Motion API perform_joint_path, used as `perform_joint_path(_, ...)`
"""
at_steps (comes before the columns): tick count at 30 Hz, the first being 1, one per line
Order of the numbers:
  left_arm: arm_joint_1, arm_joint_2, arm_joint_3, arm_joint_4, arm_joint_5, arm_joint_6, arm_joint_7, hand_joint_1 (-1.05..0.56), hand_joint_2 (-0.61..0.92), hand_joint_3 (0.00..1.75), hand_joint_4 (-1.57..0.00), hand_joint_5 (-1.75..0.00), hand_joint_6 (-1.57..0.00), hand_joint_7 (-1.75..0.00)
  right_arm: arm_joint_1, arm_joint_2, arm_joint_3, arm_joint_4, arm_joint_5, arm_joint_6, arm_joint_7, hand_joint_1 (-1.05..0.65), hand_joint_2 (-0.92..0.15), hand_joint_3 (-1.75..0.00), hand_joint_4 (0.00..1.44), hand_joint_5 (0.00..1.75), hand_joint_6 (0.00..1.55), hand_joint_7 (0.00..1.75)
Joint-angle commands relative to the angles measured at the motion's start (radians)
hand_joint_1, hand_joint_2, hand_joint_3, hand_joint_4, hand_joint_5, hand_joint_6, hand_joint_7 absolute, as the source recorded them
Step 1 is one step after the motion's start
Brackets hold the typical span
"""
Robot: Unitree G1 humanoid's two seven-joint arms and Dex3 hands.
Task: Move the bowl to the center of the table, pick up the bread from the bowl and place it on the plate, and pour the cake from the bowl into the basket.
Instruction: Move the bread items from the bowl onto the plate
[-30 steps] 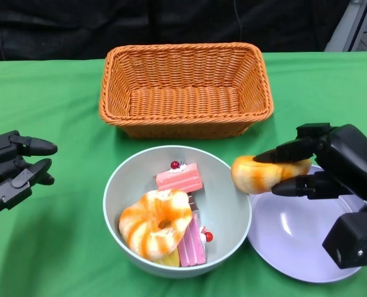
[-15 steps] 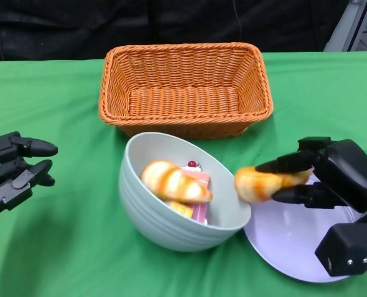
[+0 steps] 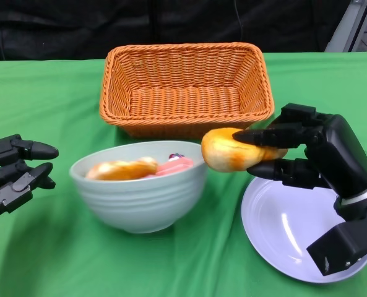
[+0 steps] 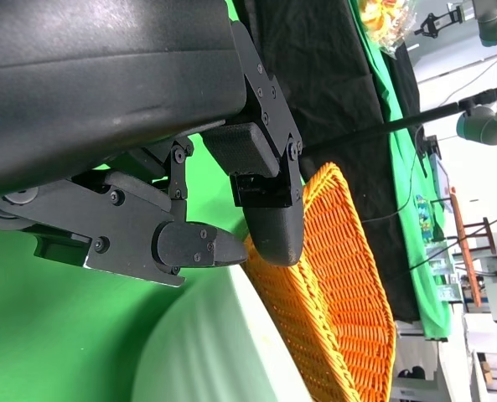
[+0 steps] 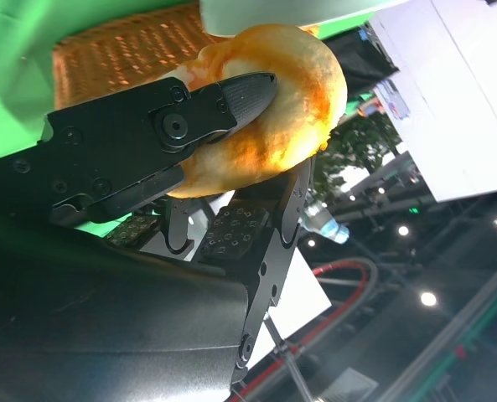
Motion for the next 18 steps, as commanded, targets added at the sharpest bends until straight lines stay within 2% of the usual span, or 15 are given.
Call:
perform_joint_path(1,-0.018,0.025,0.006,0.010,-0.003,-0.001,-0.006,-0.13,0.92,0.25,-0.72,-1.31,-0.88,-0.80,0.002,0.007,-0.026,-0.024,0.009,-0.019,-0.031,-0.28,-0.90,-0.01,0.77,1.06,1.16,0.11)
perform_joint_path(9,-0.028,0.025,0.006,0.027,0.003,-0.019,0.001,-0.12,0.92,0.25,-0.73,-1.31,-0.88,-0.80,0.011,0.010,-0.041,-0.056,0.009,-0.001,-0.021,-0.28,-0.90,-0.01,0.76,1.07,1.15,0.15)
perform_joint_path(11,-0.022,0.026,0.004,0.025,0.015,-0.063,0.007,-0.11,0.92,0.25,-0.73,-1.31,-0.87,-0.79,0.014,0.009,-0.043,-0.063,0.011,0.005,-0.015,-0.28,-0.89,0.00,0.76,1.06,1.15,0.16)
perform_joint_path(14,-0.011,0.031,-0.002,0.027,0.038,-0.162,0.007,-0.12,0.92,0.25,-0.75,-1.19,-0.89,-0.68,0.018,0.009,-0.043,-0.066,0.022,0.003,-0.002,-0.27,-0.89,0.00,0.77,1.06,1.14,0.17)
perform_joint_path(18,-0.015,0.032,-0.002,0.047,0.043,-0.199,0.005,-0.14,0.92,0.24,-0.76,-1.13,-0.90,-0.62,0.020,0.010,-0.046,-0.067,0.026,0.001,0.004,-0.27,-0.89,0.00,0.77,1.05,1.13,0.19)
